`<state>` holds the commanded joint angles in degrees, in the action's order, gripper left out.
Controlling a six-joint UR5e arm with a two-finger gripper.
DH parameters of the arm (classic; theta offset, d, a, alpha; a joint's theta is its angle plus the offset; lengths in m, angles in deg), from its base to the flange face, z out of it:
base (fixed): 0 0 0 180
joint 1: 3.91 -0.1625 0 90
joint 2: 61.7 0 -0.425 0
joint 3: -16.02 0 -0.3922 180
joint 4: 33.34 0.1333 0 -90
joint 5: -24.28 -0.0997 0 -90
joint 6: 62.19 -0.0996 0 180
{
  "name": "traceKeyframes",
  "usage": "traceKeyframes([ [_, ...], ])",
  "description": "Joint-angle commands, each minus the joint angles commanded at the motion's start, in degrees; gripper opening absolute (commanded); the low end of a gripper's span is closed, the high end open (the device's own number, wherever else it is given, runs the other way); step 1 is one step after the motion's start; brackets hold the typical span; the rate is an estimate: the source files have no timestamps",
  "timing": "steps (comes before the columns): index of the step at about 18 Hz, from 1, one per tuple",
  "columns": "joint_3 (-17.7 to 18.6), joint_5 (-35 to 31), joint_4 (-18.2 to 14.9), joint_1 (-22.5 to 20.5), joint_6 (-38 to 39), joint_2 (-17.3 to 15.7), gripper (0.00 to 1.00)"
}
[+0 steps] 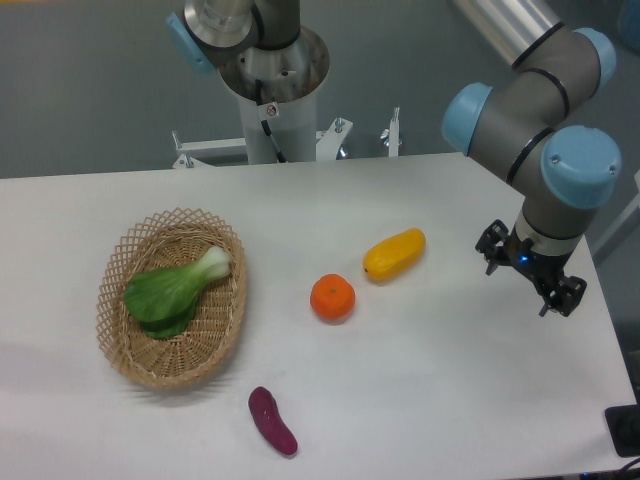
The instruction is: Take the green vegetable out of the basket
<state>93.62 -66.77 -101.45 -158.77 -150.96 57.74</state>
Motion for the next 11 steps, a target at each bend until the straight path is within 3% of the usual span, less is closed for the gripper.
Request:
traceKeyframes([
  [11, 0.3, 0.8, 0.1, 1.0, 1.1, -0.2, 1.00],
])
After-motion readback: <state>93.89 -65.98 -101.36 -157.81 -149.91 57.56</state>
